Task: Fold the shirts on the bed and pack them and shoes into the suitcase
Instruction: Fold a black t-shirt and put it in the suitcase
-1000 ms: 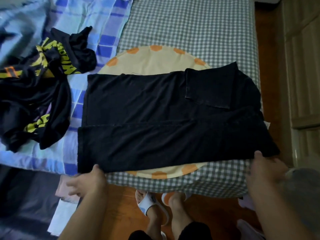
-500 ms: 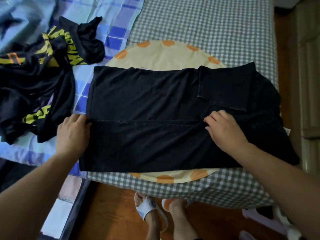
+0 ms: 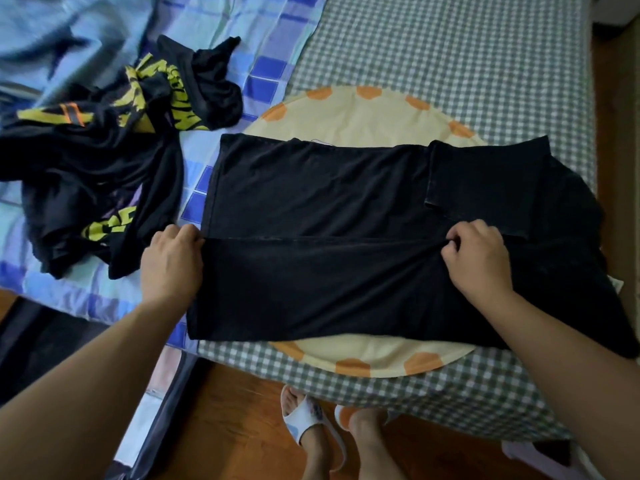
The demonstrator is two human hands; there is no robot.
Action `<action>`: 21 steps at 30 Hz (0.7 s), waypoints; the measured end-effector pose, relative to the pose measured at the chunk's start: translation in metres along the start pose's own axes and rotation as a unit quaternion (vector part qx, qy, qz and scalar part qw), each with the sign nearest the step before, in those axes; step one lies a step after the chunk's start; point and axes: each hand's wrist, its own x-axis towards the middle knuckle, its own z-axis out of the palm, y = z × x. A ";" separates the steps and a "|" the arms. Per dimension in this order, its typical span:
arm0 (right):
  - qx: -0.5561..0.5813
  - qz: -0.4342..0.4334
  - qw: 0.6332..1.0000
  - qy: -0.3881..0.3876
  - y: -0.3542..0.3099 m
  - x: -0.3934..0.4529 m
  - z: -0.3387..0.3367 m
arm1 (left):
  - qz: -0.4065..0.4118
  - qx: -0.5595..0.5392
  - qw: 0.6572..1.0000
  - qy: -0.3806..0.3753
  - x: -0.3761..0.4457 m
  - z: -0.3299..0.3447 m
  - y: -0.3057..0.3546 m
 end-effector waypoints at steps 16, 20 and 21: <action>-0.120 -0.171 0.978 0.023 -0.020 -0.048 -0.004 | -0.391 -0.259 0.883 -0.036 -0.114 -0.008 0.044; -0.098 -0.152 0.984 0.011 -0.023 -0.061 0.018 | -0.402 -0.338 0.846 -0.094 -0.127 0.009 0.029; -0.093 -0.125 0.988 0.015 -0.022 -0.054 0.022 | -0.397 -0.351 0.843 -0.091 -0.124 0.010 0.026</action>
